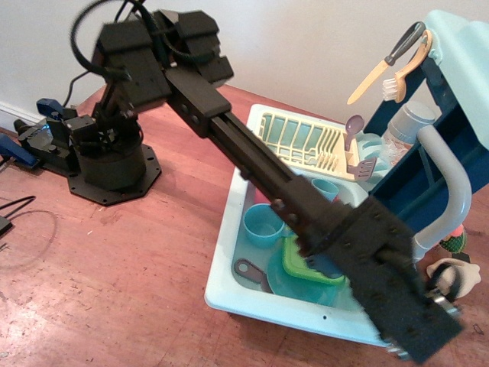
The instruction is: Turn lever vertical to front
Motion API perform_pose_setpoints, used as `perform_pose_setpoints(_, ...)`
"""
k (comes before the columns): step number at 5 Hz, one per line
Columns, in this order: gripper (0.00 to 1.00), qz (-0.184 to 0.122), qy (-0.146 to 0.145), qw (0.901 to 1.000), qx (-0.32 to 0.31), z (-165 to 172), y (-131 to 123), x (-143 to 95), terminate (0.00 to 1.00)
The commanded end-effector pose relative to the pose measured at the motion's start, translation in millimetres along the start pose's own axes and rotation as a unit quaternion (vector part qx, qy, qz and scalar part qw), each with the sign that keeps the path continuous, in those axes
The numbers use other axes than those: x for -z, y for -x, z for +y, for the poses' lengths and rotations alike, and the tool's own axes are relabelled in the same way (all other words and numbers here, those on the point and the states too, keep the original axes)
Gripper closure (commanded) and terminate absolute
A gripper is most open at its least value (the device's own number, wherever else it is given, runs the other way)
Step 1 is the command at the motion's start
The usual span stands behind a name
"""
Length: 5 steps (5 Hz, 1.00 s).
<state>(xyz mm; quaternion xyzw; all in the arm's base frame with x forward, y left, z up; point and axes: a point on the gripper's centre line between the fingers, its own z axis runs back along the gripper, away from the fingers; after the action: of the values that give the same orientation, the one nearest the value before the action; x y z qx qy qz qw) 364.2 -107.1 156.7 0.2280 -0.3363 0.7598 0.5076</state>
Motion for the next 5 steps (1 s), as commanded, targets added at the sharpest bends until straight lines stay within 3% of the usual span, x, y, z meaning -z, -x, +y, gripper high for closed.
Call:
perform_pose_setpoints(1, 0.0, 0.036, 0.031, 0.9955, -0.082, 14, -47, -40, 0.0)
perform_pose_setpoints(2, 0.0, 0.037, 0.033, 0.9955, -0.081, 21, -49, -46, 0.0)
perform_pose_setpoints(3, 0.0, 0.052, 0.054, 0.9933, -0.088, 34, -54, -54, 0.0)
perform_pose_setpoints(5, 0.0, 0.052, 0.054, 0.9933, -0.088, 34, -54, -54, 0.0)
